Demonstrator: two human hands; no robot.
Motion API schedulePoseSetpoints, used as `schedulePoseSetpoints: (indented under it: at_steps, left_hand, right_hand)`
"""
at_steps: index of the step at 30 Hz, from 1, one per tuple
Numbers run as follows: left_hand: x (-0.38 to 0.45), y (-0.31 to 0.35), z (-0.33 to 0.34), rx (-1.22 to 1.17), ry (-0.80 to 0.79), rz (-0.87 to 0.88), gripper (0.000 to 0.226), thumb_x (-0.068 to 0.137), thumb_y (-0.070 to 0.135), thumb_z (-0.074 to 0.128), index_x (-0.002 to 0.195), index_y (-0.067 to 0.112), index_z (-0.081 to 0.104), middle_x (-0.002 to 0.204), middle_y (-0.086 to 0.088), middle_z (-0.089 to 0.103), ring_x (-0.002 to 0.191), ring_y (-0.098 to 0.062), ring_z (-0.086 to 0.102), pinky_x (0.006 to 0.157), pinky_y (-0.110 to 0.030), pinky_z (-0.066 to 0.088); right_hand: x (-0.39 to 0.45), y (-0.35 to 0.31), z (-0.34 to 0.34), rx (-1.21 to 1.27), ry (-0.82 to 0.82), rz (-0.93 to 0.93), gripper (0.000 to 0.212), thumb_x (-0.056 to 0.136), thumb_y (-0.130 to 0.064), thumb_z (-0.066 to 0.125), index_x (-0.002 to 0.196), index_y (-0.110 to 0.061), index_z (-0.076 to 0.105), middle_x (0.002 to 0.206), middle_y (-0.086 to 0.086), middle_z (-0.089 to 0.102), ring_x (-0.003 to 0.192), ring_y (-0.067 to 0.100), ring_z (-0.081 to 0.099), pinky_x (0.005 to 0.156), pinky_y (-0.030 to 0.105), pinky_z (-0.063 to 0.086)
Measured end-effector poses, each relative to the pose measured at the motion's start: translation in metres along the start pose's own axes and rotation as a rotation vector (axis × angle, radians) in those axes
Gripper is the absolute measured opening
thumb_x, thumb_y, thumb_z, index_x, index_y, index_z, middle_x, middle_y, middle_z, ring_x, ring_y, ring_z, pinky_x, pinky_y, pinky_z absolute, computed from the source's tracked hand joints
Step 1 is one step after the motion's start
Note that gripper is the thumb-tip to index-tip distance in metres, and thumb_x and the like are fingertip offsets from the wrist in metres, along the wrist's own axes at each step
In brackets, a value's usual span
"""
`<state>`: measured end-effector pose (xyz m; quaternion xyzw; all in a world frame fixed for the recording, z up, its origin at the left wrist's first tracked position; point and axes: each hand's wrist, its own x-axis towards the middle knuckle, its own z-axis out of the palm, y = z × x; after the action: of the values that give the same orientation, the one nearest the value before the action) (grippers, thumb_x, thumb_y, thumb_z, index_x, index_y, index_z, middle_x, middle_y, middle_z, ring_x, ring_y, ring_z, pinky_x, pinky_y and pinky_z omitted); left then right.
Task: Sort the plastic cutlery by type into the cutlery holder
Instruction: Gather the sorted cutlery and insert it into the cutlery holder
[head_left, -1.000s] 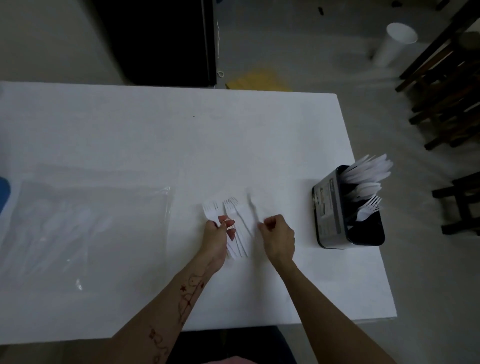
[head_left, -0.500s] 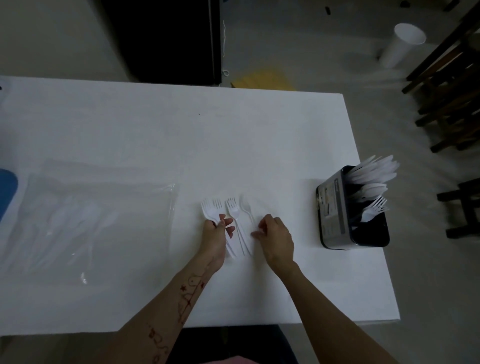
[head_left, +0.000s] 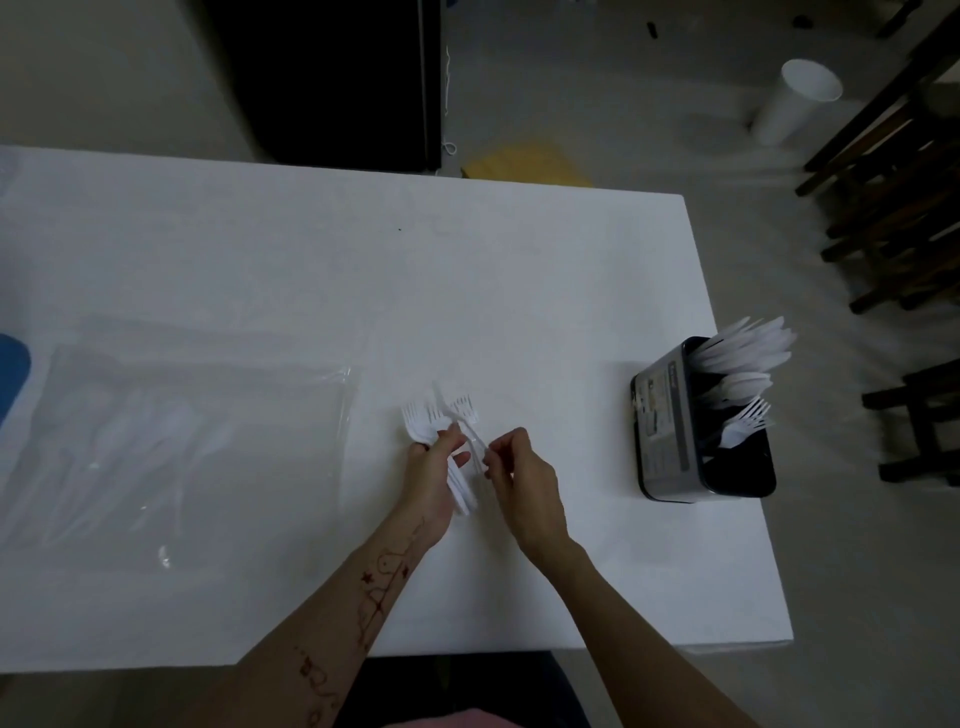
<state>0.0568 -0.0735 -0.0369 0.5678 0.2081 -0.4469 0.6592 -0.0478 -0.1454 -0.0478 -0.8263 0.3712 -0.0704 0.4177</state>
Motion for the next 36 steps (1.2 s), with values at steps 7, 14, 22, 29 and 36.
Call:
schedulePoseSetpoints:
  at_steps: [7,14,22,29,36]
  left_hand:
    - [0.003,0.003,-0.010,0.019,0.081,0.045,0.019,0.099,0.009,0.041,0.112,0.000,0.054,0.102,-0.007,0.060,0.086,-0.013,0.060,0.079,-0.035,0.052]
    - [0.008,0.006,-0.026,-0.088,0.075,0.021,0.015,0.101,0.012,0.041,0.102,0.005,0.055,0.089,-0.004,0.056,0.078,-0.015,0.056,0.073,-0.025,0.047]
    - [0.002,0.008,-0.021,-0.085,-0.027,0.023,0.022,0.101,0.026,0.041,0.096,0.011,0.057,0.100,-0.007,0.061,0.089,-0.017,0.061,0.069,-0.028,0.049]
    - [0.000,0.010,-0.024,-0.046,0.029,0.066,0.013,0.100,0.014,0.045,0.093,0.007,0.053,0.086,-0.006,0.057,0.078,-0.015,0.058,0.067,-0.026,0.048]
    - [0.004,0.007,-0.032,0.019,0.059,0.060,0.016,0.100,0.022,0.045,0.095,0.008,0.053,0.083,-0.003,0.055,0.074,-0.017,0.055,0.072,-0.028,0.048]
  right_hand:
    - [-0.003,0.002,0.006,-0.155,-0.017,-0.023,0.024,0.094,-0.047,0.057,0.096,-0.024,0.061,0.092,-0.010,0.066,0.079,0.008,0.061,0.070,0.029,0.056]
    - [0.002,0.003,0.006,-0.328,-0.073,0.241,0.016,0.095,-0.033,0.060,0.099,-0.018,0.056,0.099,-0.003,0.061,0.081,0.012,0.053,0.068,0.024,0.042]
    - [0.001,-0.014,-0.002,0.375,-0.161,0.199,0.010,0.094,-0.018,0.063,0.091,-0.013,0.071,0.077,0.000,0.069,0.061,0.009,0.059,0.052,0.024,0.049]
    - [0.008,-0.008,0.013,-0.099,0.022,0.316,0.026,0.083,-0.038,0.074,0.090,-0.017,0.059,0.085,-0.005,0.062,0.073,0.015,0.060,0.065,0.030,0.052]
    - [0.008,-0.003,0.010,-0.229,0.025,0.233,0.010,0.100,-0.023,0.049,0.096,-0.015,0.054,0.093,0.000,0.062,0.078,0.018,0.058,0.069,0.033,0.052]
